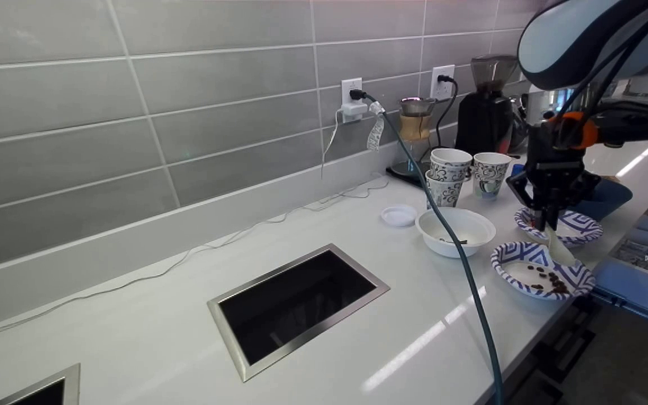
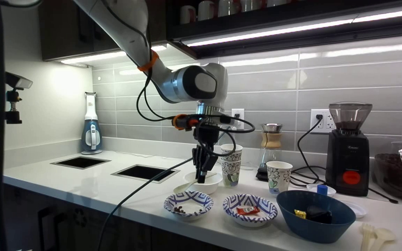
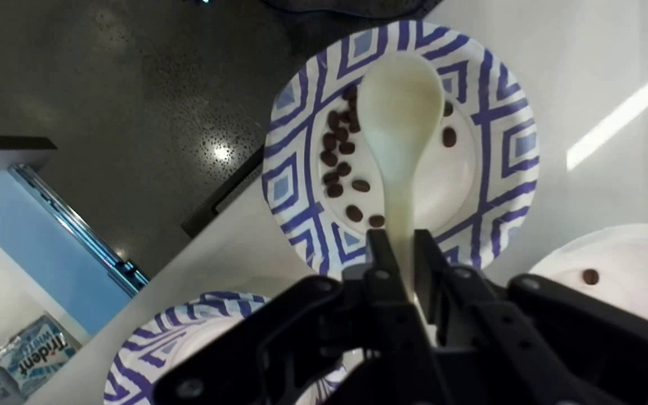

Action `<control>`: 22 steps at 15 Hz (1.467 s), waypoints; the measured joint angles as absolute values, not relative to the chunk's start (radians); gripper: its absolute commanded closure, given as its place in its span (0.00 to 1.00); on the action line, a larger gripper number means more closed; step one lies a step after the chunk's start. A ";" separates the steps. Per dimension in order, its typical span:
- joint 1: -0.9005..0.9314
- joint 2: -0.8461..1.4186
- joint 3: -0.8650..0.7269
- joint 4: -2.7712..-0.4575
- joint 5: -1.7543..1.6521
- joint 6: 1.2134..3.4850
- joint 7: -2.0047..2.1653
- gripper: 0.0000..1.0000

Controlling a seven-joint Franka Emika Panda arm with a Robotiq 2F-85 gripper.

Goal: Use the spoon to put some of the cereal into the white bowl

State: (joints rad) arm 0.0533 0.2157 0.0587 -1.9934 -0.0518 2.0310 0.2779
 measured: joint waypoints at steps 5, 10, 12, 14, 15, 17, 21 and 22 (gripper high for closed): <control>0.070 0.248 0.046 -2.021 -0.058 2.035 0.420 0.97; 0.084 0.271 0.029 -2.027 -0.065 2.051 0.507 0.97; 0.084 0.277 0.025 -2.027 -0.065 2.060 0.526 0.97; 0.084 0.284 0.020 -2.027 -0.065 2.075 0.546 0.97; 0.085 0.287 0.018 -2.027 -0.065 2.085 0.558 0.97; 0.088 0.297 0.014 -2.027 -0.065 2.107 0.580 0.97; 0.098 0.319 0.013 -2.025 -0.065 2.133 0.602 0.54; 0.102 0.321 0.013 -2.025 -0.065 2.131 0.602 0.48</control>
State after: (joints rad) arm 0.1017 0.3210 0.0127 -2.0247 -0.0650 2.1307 0.6017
